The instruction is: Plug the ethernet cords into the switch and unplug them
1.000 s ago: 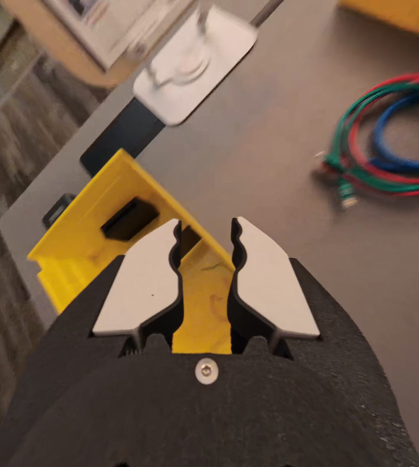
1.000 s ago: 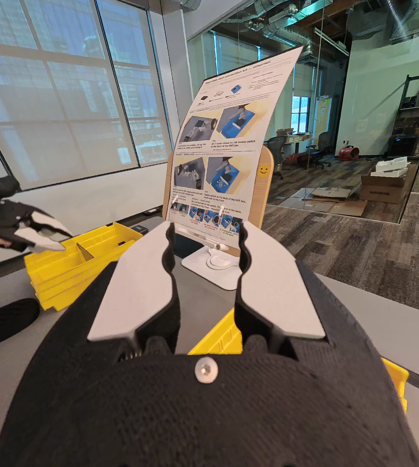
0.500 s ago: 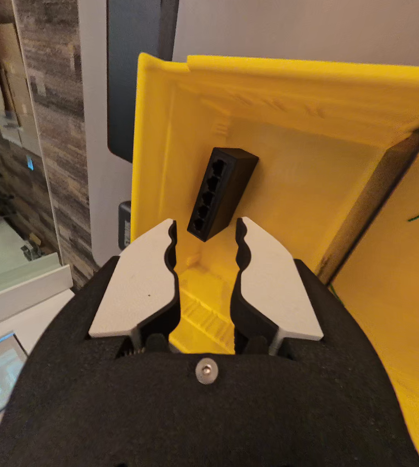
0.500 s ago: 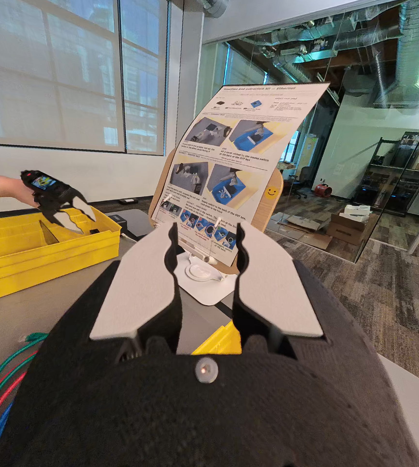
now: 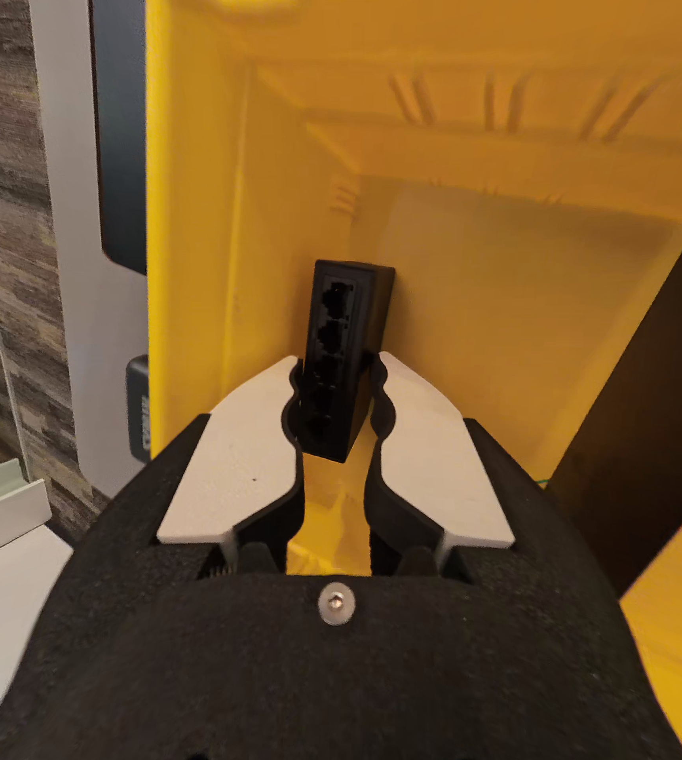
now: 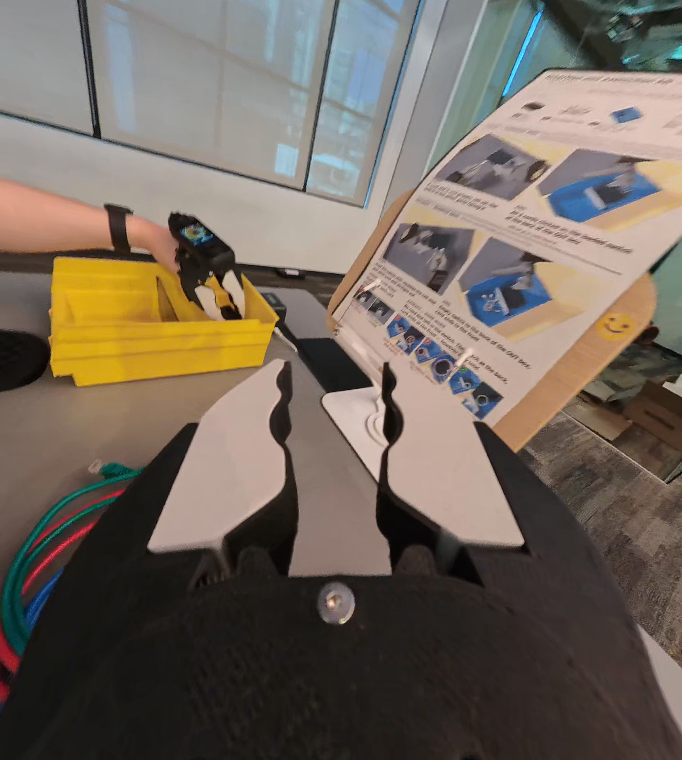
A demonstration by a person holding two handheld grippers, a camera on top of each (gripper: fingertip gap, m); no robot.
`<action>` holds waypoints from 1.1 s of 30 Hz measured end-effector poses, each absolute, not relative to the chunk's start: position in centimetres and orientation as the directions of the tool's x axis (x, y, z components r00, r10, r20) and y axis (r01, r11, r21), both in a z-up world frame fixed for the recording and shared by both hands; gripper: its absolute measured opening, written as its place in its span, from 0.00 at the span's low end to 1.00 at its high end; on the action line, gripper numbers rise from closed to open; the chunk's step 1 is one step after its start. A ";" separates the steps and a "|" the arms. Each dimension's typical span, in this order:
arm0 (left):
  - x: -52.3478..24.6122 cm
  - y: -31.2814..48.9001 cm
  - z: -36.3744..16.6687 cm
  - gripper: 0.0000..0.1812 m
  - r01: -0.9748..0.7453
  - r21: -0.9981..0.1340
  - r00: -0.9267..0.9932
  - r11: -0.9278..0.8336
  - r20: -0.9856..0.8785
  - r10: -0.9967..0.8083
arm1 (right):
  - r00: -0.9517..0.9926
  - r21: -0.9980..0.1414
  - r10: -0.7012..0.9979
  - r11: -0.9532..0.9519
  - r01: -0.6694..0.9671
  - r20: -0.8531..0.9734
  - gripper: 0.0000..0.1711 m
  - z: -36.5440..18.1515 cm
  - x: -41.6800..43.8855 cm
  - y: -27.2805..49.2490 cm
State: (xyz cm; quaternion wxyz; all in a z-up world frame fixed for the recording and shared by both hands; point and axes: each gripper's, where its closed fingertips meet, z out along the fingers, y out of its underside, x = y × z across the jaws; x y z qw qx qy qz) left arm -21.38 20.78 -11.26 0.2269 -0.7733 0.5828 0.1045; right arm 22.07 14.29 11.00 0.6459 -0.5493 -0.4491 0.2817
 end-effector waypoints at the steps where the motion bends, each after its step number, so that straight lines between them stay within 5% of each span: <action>1: -21.6 20.5 -10.9 0.16 -0.947 -0.232 0.305 -0.221 -0.440 -0.845 | 0.421 -0.958 0.861 0.243 0.153 0.286 0.25 10.6 21.5 14.1; 9: -19.3 16.0 -2.6 0.16 -0.940 -0.288 0.321 -0.182 -0.572 -0.755 | 0.240 -0.940 0.910 0.316 0.128 0.338 0.24 10.6 15.3 9.3; 15: -8.7 8.7 4.9 0.15 -0.957 -0.288 0.178 0.024 -0.654 -0.735 | 0.073 -0.859 0.857 0.511 0.019 0.511 0.19 10.0 9.1 2.2; 20: 1.0 3.3 6.2 0.15 -0.943 -0.252 0.034 0.216 -0.722 -0.692 | 0.135 -0.805 0.794 0.579 0.134 0.593 0.41 8.0 5.4 1.4; 22: 3.2 2.2 6.1 0.15 -0.941 -0.224 -0.007 0.254 -0.737 -0.676 | 0.124 -0.776 0.771 0.597 0.204 0.625 0.37 7.1 5.0 1.5; 25: 5.3 1.1 6.3 0.15 -0.928 -0.255 -0.002 0.271 -0.726 -0.688 | 0.066 -0.665 0.692 0.657 0.355 0.719 0.17 5.3 5.4 2.1; 27: 5.6 0.8 6.4 0.14 -0.925 -0.262 0.004 0.275 -0.730 -0.683 | 0.059 -0.643 0.668 0.683 0.346 0.742 0.17 5.7 5.9 2.0; 30: 6.3 0.2 8.0 0.15 -0.866 -0.392 0.095 0.311 -0.738 -0.668 | 0.079 -0.628 0.636 0.721 0.294 0.767 0.17 7.1 6.9 1.8; 33: 6.0 0.1 10.5 0.26 -0.731 -0.599 0.272 0.327 -0.695 -0.666 | 0.084 -0.577 0.581 0.761 0.297 0.810 0.16 8.1 8.3 2.1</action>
